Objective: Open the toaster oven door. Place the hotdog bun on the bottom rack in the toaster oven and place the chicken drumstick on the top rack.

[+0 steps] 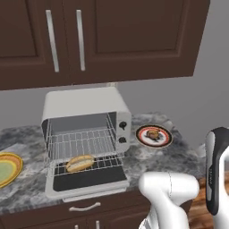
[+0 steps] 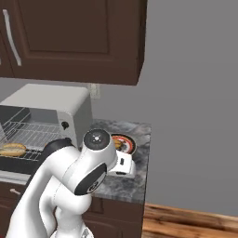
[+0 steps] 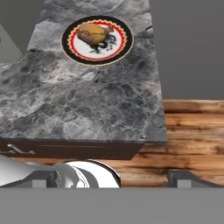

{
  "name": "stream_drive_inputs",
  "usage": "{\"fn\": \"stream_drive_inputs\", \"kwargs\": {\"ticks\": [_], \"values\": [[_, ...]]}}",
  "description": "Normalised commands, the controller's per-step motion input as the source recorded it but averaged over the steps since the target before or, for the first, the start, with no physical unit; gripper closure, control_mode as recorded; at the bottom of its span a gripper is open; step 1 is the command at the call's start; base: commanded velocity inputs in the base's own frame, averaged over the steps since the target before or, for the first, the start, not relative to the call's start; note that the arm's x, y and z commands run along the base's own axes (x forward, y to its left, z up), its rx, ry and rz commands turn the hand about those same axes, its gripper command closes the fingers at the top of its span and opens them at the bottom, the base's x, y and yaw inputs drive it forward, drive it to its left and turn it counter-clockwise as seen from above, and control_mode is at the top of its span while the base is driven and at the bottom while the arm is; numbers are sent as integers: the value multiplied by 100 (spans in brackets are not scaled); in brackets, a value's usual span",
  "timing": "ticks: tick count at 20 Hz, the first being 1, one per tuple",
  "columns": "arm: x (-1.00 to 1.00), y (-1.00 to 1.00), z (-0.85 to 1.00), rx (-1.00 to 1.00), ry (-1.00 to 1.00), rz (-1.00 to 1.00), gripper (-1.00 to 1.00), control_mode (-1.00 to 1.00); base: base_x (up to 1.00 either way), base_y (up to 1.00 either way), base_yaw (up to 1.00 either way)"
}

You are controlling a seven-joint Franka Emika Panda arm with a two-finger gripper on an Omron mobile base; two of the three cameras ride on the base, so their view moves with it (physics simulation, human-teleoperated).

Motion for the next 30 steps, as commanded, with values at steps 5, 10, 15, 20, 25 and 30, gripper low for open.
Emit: {"fn": "stream_drive_inputs", "kwargs": {"ticks": [5,10,15,20,25,30], "values": [[0,0,0,0,0,0,-100,100,41,-30,0],[0,0,0,0,0,0,-100,100,1,-2,0],[0,0,0,0,0,0,-100,100,0,0,0],[0,0,0,0,0,0,-100,100,0,0,0],[0,0,0,0,0,0,-100,-100,0,0,0],[0,0,0,0,0,0,-100,-100,0,0,0]]}}
